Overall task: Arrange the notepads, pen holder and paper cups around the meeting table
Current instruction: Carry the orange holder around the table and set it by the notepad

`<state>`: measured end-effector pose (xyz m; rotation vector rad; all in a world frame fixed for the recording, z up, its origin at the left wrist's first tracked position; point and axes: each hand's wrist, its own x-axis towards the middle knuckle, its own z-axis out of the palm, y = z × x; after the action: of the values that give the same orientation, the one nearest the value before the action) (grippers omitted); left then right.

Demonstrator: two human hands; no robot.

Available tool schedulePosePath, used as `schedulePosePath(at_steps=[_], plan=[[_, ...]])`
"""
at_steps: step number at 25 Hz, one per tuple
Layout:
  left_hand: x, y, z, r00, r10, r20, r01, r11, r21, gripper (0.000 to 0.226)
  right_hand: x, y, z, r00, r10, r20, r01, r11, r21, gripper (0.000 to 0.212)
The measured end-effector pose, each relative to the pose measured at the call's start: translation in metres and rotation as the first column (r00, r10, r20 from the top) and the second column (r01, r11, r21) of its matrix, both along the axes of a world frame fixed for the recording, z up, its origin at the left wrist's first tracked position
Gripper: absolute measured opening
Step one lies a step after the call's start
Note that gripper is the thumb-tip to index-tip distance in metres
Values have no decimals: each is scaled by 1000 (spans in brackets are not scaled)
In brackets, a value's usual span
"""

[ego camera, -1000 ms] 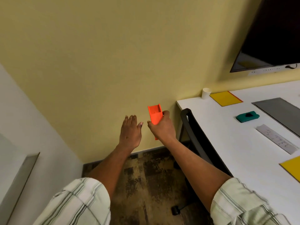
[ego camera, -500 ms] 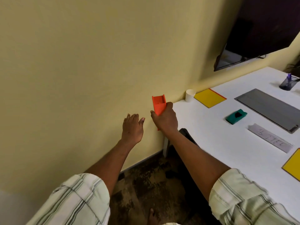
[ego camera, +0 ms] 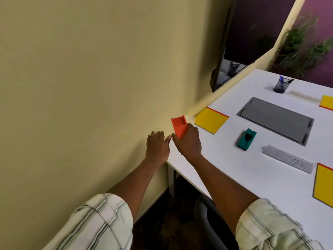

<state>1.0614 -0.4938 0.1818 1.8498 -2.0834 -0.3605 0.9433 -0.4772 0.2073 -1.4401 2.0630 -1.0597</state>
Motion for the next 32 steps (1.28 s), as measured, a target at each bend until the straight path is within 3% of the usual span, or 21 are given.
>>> schedulePosePath(at_steps=[8,16,27,32], plan=[[-45,-122,-27,927,-369,-64,368,929,-35,42,-36,-95,-29,939,-342,-24,343,938,50,63],[-94,-173,-32,815,-573,-82,566,819,-92,42,-75,-135,-49,841,-539,-45,540,834,109,63],[-190,-225,-48,801,-596,-66,598,802,17,44,-171,-210,-70,807,-587,-64,588,788,184,65],[-239,-249,-58,793,-608,-28,608,789,89,48,-225,-247,-84,813,-567,-130,582,785,212,55]])
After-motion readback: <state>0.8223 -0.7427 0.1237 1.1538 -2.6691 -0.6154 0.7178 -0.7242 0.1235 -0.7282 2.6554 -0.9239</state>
